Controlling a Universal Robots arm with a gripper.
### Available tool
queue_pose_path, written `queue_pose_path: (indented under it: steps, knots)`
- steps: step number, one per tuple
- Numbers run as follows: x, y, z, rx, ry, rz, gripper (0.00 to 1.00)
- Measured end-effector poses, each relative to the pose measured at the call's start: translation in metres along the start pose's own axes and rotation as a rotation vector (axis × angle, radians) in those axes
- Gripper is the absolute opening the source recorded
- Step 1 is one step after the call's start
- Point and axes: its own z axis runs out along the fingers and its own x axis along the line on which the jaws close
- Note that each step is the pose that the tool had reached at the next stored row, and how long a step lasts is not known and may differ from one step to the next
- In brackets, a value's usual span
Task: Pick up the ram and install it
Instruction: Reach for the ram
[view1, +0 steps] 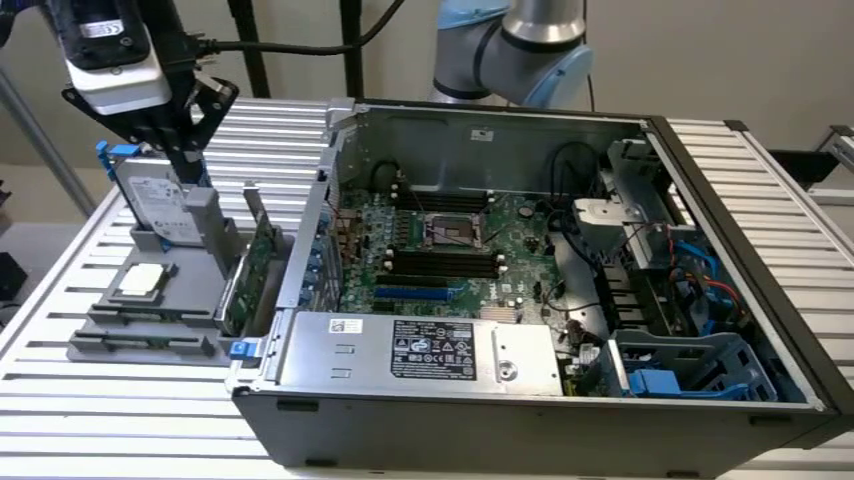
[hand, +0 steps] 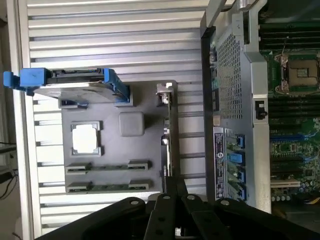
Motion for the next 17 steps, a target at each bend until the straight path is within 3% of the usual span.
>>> queue_pose_path:
  steps: [17]
  knots:
    - [0.077, -0.0119, 0.0144, 0.0071, 0.0013, 0.0, 0.0]
